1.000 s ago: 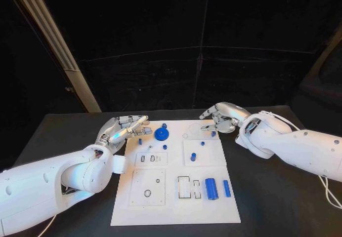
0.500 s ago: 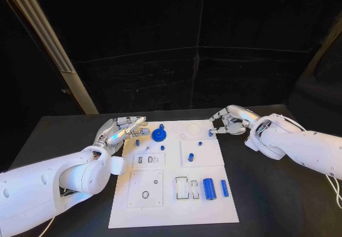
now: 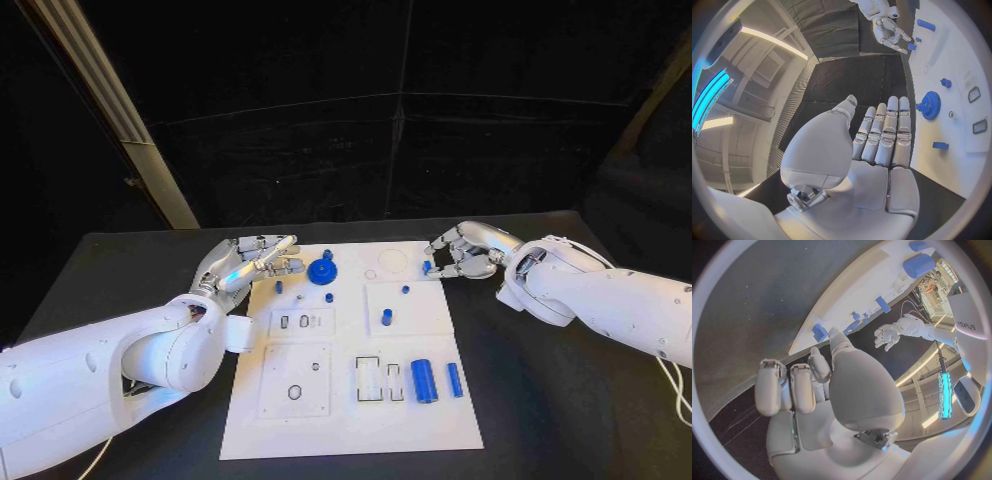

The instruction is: Assemble the parts on the task board

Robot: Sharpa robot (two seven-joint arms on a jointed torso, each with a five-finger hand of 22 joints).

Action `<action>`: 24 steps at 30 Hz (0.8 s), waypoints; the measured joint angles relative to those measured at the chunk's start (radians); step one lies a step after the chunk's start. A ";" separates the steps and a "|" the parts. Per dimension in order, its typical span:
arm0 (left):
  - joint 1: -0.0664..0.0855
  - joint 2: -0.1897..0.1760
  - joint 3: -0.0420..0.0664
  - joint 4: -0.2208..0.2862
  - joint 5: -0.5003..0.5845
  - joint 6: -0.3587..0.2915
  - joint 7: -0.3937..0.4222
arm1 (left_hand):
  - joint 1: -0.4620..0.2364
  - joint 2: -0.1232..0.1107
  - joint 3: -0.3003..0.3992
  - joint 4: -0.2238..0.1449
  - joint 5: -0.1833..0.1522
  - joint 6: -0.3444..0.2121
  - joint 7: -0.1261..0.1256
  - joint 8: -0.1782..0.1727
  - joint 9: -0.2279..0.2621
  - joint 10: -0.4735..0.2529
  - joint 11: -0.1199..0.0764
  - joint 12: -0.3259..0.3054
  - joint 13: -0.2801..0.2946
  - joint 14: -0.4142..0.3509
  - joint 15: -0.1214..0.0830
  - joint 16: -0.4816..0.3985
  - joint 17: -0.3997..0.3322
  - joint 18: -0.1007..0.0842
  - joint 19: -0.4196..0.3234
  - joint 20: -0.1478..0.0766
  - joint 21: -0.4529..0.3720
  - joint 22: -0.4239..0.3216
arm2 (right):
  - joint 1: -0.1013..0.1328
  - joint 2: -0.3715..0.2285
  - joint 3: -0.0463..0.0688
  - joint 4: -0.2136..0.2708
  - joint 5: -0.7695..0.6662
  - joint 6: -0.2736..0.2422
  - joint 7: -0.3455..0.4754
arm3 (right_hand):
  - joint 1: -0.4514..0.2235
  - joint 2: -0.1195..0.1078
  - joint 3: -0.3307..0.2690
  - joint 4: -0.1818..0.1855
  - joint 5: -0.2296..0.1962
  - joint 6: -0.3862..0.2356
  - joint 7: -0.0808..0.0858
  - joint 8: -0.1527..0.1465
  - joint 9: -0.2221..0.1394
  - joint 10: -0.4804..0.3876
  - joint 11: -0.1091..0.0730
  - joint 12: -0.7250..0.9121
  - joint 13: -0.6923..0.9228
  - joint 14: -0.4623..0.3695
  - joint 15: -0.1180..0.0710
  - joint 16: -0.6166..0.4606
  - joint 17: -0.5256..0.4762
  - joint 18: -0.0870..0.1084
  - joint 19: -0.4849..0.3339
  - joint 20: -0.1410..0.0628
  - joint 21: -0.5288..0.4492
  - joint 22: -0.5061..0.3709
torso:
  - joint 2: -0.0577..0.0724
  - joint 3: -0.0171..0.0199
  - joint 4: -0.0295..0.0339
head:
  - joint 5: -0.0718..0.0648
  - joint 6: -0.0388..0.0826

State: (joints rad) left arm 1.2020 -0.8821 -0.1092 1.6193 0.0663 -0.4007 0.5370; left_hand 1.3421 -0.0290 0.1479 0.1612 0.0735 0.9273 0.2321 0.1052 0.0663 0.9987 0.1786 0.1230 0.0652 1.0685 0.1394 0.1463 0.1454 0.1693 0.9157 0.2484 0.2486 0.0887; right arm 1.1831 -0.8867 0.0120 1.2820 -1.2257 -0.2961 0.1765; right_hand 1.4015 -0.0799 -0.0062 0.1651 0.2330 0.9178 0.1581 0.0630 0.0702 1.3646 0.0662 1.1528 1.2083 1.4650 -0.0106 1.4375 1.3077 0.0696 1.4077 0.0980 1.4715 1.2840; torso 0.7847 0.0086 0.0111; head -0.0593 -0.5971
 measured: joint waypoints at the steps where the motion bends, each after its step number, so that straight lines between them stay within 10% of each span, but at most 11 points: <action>1: 0.000 0.000 0.000 0.000 0.000 0.000 0.000 | 0.000 0.000 0.000 0.000 0.000 0.000 0.000 0.000 0.000 0.000 0.000 0.000 0.000 0.000 0.000 0.000 0.000 0.000 0.000 0.000 0.000 0.000 | -0.001 0.002 0.000 -0.003 0.000 0.001 0.000 | 0.000 0.000 0.000 0.000 0.000 0.000 0.000 0.000 0.000 0.000 0.000 0.000 0.000 0.000 0.000 0.000 0.000 0.000 0.000 0.000 0.000 0.000 | 0.000 -0.0001 -0.0001 | 0.000 0.000; 24: 0.000 0.000 0.000 -0.001 0.000 0.001 -0.001 | 0.000 0.000 0.000 0.000 0.000 0.000 0.000 0.000 0.000 0.000 0.000 0.000 0.000 0.000 0.000 0.000 0.000 0.000 0.000 0.000 0.000 0.000 | -0.008 0.036 0.000 -0.041 -0.013 0.017 -0.003 | 0.058 0.069 0.045 -0.050 -0.067 0.077 -0.014 0.029 0.010 0.000 -0.007 0.000 0.008 0.000 0.000 0.000 0.000 0.000 0.000 0.000 0.000 0.011 | -0.001 -0.0012 -0.0004 | 0.000 -0.007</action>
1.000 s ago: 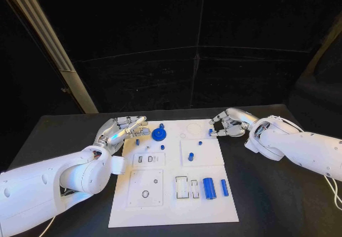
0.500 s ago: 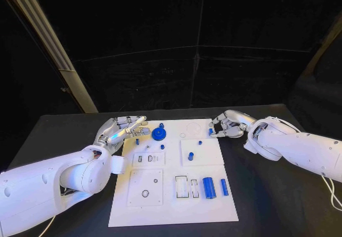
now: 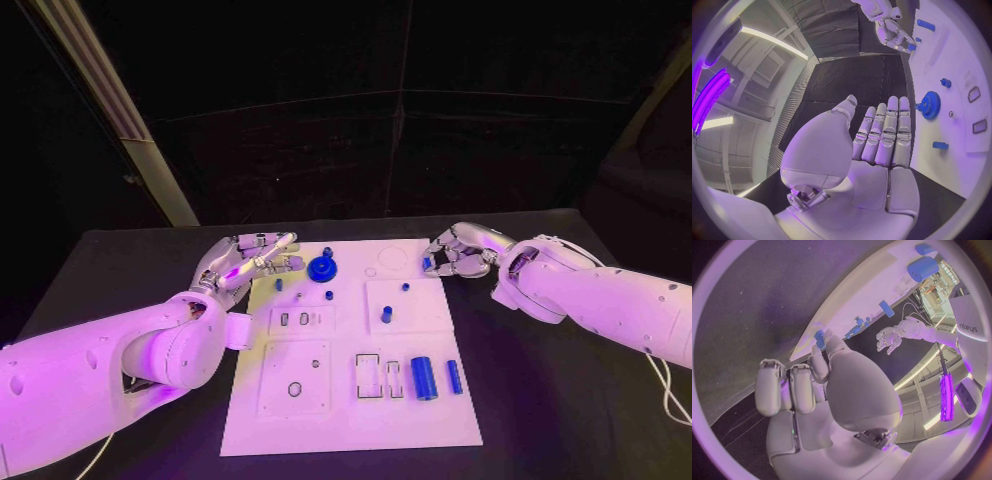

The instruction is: Assemble the parts on the task board

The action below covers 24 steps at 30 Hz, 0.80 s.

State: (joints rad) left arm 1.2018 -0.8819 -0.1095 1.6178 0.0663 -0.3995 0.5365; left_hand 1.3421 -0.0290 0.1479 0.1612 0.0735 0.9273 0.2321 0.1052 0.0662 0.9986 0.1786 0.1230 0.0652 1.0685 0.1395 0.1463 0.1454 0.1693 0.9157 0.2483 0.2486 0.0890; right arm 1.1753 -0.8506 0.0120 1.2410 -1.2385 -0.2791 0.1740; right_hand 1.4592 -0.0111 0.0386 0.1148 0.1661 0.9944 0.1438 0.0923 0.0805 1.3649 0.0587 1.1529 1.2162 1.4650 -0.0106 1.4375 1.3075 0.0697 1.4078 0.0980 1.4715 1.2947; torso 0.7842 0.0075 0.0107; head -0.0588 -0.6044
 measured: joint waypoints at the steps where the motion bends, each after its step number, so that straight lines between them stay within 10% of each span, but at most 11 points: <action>1: 0.000 0.000 0.000 0.000 0.000 0.000 0.000 | 0.000 0.000 0.000 0.000 0.000 0.000 0.000 0.000 0.000 0.000 0.000 0.000 0.000 0.000 0.000 0.000 0.000 0.000 0.000 0.000 0.000 0.000 | 0.000 0.001 0.000 0.000 0.000 0.001 0.000 | 0.000 0.000 0.001 -0.001 0.000 0.005 0.000 0.000 0.000 0.000 0.000 0.000 0.001 0.000 0.000 0.000 0.000 0.000 0.000 0.000 0.000 0.000 | 0.000 0.0000 -0.0003 | 0.000 -0.001; 24: 0.000 -0.002 0.000 -0.001 0.000 0.001 -0.003 | 0.000 0.000 0.000 -0.006 0.000 0.000 0.000 0.000 0.000 0.000 0.000 -0.003 0.000 0.000 0.000 0.000 0.000 0.000 0.000 0.000 0.000 -0.001 | -0.002 0.010 0.001 -0.005 -0.013 -0.001 -0.007 | 0.006 0.033 0.063 -0.024 -0.027 0.075 -0.021 0.024 0.003 0.014 -0.021 0.014 0.013 0.002 -0.020 0.004 0.000 0.000 0.013 -0.017 0.002 0.013 | 0.000 0.0005 -0.0004 | -0.005 -0.007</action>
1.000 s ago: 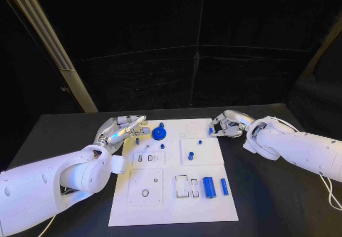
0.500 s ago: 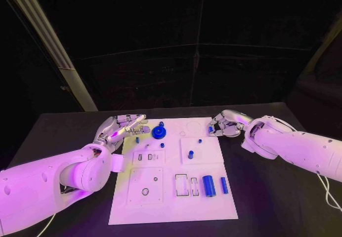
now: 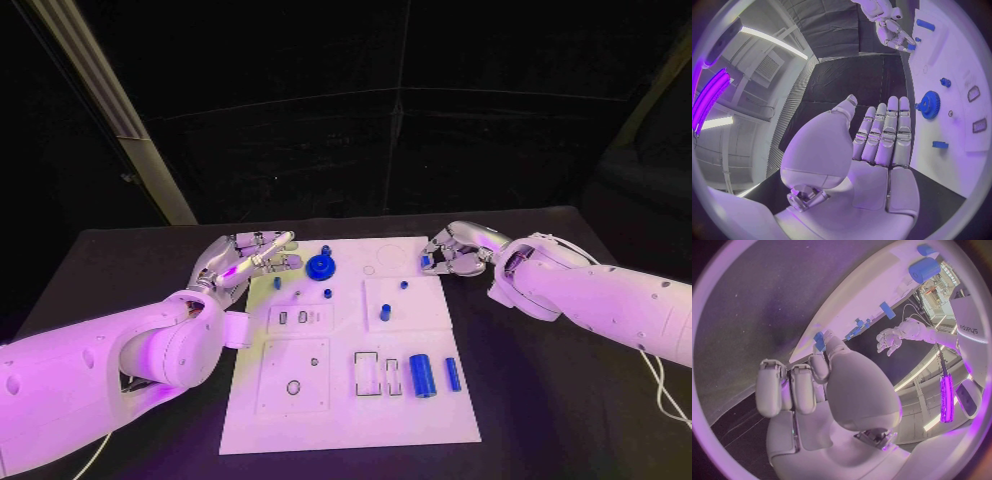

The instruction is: Assemble the parts on the task board

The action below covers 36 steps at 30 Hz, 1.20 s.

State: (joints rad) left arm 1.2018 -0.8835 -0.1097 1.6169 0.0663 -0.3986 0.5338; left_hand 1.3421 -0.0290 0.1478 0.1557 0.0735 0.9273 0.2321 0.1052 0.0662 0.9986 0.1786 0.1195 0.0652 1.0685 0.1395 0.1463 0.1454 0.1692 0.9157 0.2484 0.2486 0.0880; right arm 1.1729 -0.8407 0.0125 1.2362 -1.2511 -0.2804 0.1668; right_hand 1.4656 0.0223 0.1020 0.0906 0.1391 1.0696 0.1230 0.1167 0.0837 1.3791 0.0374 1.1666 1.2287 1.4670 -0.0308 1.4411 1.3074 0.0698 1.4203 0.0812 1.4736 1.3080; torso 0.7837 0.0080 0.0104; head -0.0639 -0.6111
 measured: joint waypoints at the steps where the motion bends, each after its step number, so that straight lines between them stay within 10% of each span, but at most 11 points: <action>1: 0.000 0.000 0.000 0.000 0.000 0.000 0.000 | 0.000 0.000 0.000 0.000 0.000 0.000 0.000 0.000 0.000 0.000 0.000 0.000 0.000 0.000 0.000 0.000 0.000 0.000 0.000 0.000 0.000 0.000 | 0.000 0.000 0.000 0.000 0.000 -0.002 0.000 | 0.000 0.002 0.005 -0.003 0.000 0.001 0.001 0.002 0.000 0.000 0.000 0.002 0.000 0.000 -0.004 0.000 0.000 0.000 -0.001 -0.002 0.002 0.000 | 0.000 0.0000 0.0000 | 0.000 0.000; 10: 0.000 -0.001 0.000 -0.001 0.000 0.000 -0.001 | 0.000 0.000 0.000 0.000 0.000 0.000 0.000 0.000 0.000 0.000 0.000 0.000 0.000 0.000 0.000 0.000 0.000 0.000 0.000 0.000 0.000 0.000 | 0.000 -0.007 0.000 0.020 -0.001 -0.032 -0.001 | -0.008 0.010 0.023 -0.012 -0.006 0.003 0.002 0.008 0.001 -0.003 -0.004 0.002 0.001 0.000 -0.007 0.005 0.000 0.000 0.002 -0.005 0.002 0.000 | 0.000 0.0000 0.0007 | -0.001 -0.001; 22: 0.000 -0.001 0.000 -0.017 0.000 0.000 -0.002 | 0.000 0.000 0.000 0.000 0.000 0.000 0.000 0.000 0.000 0.000 0.000 0.000 0.000 0.000 0.000 -0.004 0.000 0.000 0.000 0.000 0.000 -0.001 | 0.002 -0.022 0.000 0.196 0.015 -0.090 -0.077 | -0.014 0.017 0.029 -0.012 -0.010 0.003 0.002 0.008 0.001 -0.003 -0.004 0.002 -0.001 -0.002 -0.009 0.005 0.000 0.000 -0.001 -0.008 0.002 0.000 | -0.011 -0.0061 0.0007 | 0.001 -0.007; 36: 0.001 0.014 0.000 -0.060 0.009 0.001 -0.003 | 0.000 0.000 0.000 0.000 0.000 0.000 0.000 0.000 0.000 0.000 0.000 0.000 0.000 0.000 0.000 -0.004 0.000 0.000 0.000 0.000 0.000 -0.001 | 0.003 0.164 0.000 0.267 -0.062 -0.117 -0.263 | -0.021 0.023 0.034 -0.014 -0.017 0.003 0.002 0.008 0.001 -0.009 -0.017 -0.025 -0.023 0.000 -0.014 -0.007 0.000 0.000 -0.011 -0.017 -0.003 -0.023 | -0.038 -0.0177 0.0074 | 0.039 -0.025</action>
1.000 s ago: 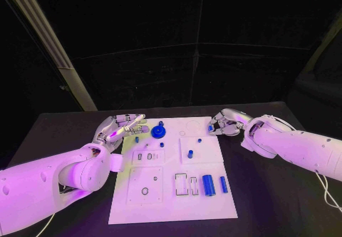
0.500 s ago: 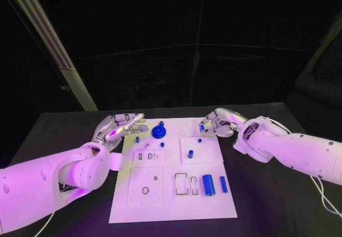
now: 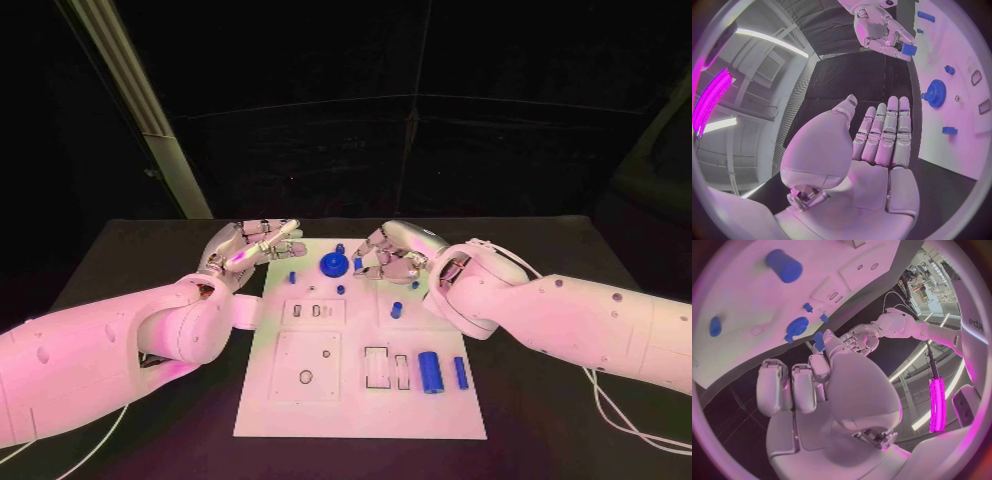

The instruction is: Assemble the parts on the task board

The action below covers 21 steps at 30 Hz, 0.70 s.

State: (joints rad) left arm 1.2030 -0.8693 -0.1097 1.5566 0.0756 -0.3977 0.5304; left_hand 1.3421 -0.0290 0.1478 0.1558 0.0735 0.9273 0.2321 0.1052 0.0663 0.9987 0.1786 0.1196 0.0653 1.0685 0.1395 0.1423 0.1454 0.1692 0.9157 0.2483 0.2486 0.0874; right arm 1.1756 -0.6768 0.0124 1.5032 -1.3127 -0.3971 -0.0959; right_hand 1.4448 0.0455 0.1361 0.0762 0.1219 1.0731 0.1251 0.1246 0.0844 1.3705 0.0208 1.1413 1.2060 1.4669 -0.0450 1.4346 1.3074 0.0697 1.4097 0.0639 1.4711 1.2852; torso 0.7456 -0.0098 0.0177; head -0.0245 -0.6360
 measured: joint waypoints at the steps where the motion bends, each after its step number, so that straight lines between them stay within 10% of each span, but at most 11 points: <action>1: 0.000 0.000 0.000 -0.003 0.001 0.000 0.000 | 0.000 0.000 0.000 0.000 0.000 0.000 0.000 0.000 0.000 0.000 0.000 0.000 0.000 0.000 0.000 0.000 0.000 0.000 0.000 0.000 0.000 0.000 | 0.000 0.015 0.000 -0.004 -0.010 0.001 -0.008 | 0.000 0.000 0.000 0.000 0.000 0.000 0.000 0.000 0.000 0.000 0.000 -0.001 -0.001 0.000 0.000 0.000 0.000 0.000 0.000 0.000 0.000 -0.001 | -0.002 -0.0011 0.0010 | 0.002 -0.003; 9: 0.009 0.004 0.000 -0.030 0.006 0.000 0.000 | 0.000 0.000 0.000 0.000 0.000 0.000 0.000 0.000 0.000 0.000 0.000 0.000 0.000 0.000 0.000 0.000 0.000 0.000 0.000 0.000 0.000 0.000 | -0.009 0.105 -0.028 -0.033 -0.091 0.016 -0.065 | -0.004 -0.003 0.000 0.000 -0.002 0.000 0.000 0.000 0.000 -0.004 -0.004 -0.008 -0.006 0.000 0.000 -0.004 0.000 0.000 -0.004 -0.004 -0.004 -0.009 | -0.009 -0.0058 0.0032 | 0.017 -0.018; 21: 0.017 0.007 0.000 -0.040 0.009 0.000 0.000 | 0.005 0.005 0.000 0.000 0.000 0.000 0.000 0.000 0.000 0.000 0.000 0.000 0.000 0.000 0.000 0.000 0.000 0.000 0.000 0.000 0.000 -0.001 | -0.052 0.157 -0.037 -0.049 -0.175 0.053 -0.112 | -0.011 -0.003 0.000 0.000 -0.006 0.000 0.000 0.000 0.000 -0.004 -0.003 -0.008 -0.007 0.000 0.000 -0.004 0.000 0.000 -0.004 -0.004 -0.004 -0.009 | -0.010 -0.0053 0.0036 | 0.031 -0.031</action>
State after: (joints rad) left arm 1.2203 -0.8628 -0.1095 1.5168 0.0849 -0.3981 0.5309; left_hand 1.3468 -0.0243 0.1479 0.1558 0.0735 0.9274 0.2321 0.1052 0.0662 0.9987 0.1786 0.1197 0.0653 1.0685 0.1395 0.1423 0.1455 0.1693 0.9157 0.2483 0.2486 0.0862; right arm 1.1238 -0.5195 -0.0250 1.4542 -1.4878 -0.3444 -0.2082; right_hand 1.4337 0.0425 0.1363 0.0764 0.1159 1.0731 0.1250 0.1247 0.0844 1.3668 0.0174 1.1328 1.1988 1.4670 -0.0448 1.4308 1.3073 0.0697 1.4061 0.0603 1.4669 1.2761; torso 0.7358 -0.0151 0.0214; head 0.0063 -0.6671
